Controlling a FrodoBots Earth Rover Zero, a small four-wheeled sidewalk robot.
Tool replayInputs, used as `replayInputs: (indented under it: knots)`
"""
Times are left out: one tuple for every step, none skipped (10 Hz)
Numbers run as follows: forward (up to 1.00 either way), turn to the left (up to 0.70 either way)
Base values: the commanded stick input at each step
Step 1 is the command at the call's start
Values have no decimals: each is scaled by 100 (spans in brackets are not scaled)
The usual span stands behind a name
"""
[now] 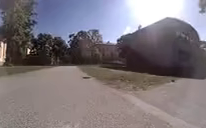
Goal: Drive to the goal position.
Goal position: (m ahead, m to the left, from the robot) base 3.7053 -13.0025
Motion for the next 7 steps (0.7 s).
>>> replayInputs:
  knots:
    - [0,-45]
    - [0,-45]
    - [0,-45]
    - [0,-45]
    - [0,-45]
    - [0,-45]
    - [0,-45]
